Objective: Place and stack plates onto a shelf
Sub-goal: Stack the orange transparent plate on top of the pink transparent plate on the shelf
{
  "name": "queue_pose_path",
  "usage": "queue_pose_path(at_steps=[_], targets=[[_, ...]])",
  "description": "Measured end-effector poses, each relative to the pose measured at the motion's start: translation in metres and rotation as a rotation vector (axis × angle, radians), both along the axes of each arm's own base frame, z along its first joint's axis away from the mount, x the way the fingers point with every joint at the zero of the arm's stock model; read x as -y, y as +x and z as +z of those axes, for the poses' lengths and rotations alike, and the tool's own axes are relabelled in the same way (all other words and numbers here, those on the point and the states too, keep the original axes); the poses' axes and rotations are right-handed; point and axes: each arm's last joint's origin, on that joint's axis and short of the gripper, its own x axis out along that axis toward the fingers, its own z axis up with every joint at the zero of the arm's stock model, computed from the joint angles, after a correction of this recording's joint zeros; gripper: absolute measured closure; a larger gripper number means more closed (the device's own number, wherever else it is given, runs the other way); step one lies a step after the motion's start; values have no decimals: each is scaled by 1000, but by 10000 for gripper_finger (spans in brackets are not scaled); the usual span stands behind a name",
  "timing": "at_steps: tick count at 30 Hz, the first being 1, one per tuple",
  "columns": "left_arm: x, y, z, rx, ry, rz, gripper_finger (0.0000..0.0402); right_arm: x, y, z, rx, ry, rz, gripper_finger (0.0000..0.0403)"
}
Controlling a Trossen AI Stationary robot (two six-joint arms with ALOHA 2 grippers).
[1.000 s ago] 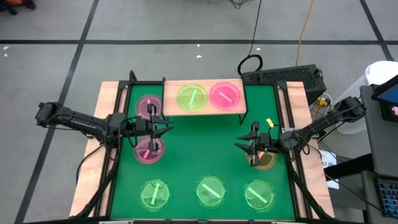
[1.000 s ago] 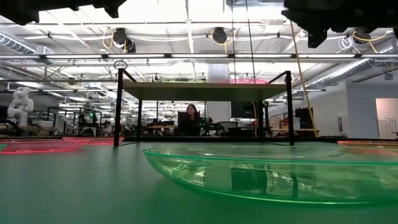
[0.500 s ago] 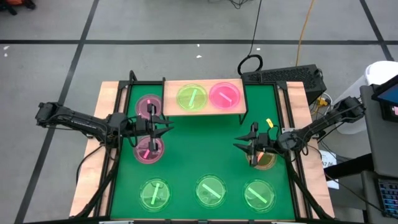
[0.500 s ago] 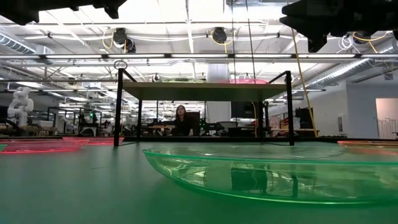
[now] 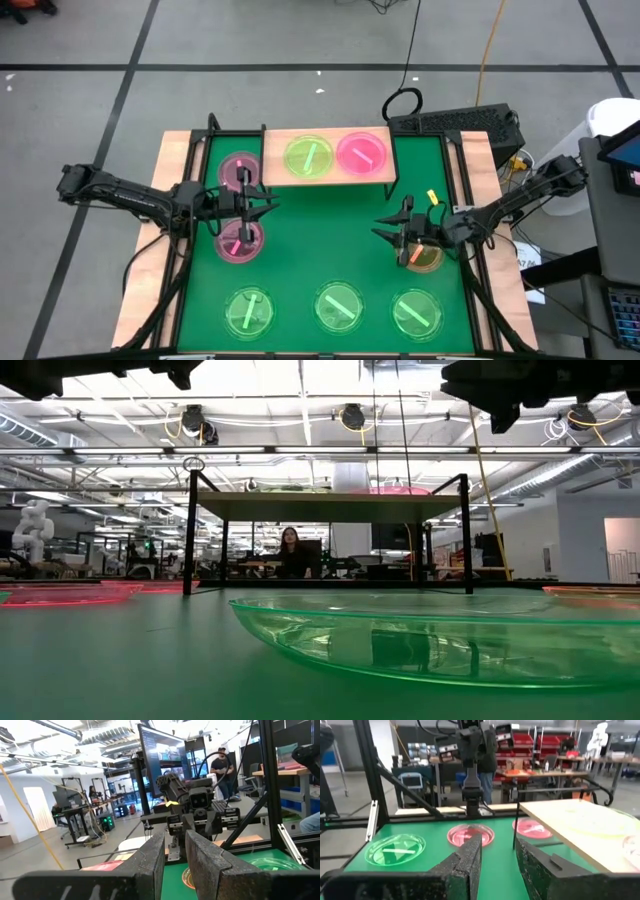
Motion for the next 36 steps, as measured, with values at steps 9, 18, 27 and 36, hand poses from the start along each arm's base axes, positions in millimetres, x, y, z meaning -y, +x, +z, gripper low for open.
queue_pose_path(at_steps=[9, 18, 27, 36], targets=[[0, 0, 0, 0, 4, 1, 316, -3, 6, 2, -146, 27, -5, 298], [0, 0, 0, 0, 15, 5, 316, -6, 13, 25, -223, 12, -11, 298], [0, 0, 0, 0, 26, 7, 316, -7, 12, 35, -361, 55, -22, 298], [0, 0, 0, -1, 26, 8, 316, -7, 12, 22, -461, 101, -28, 298]])
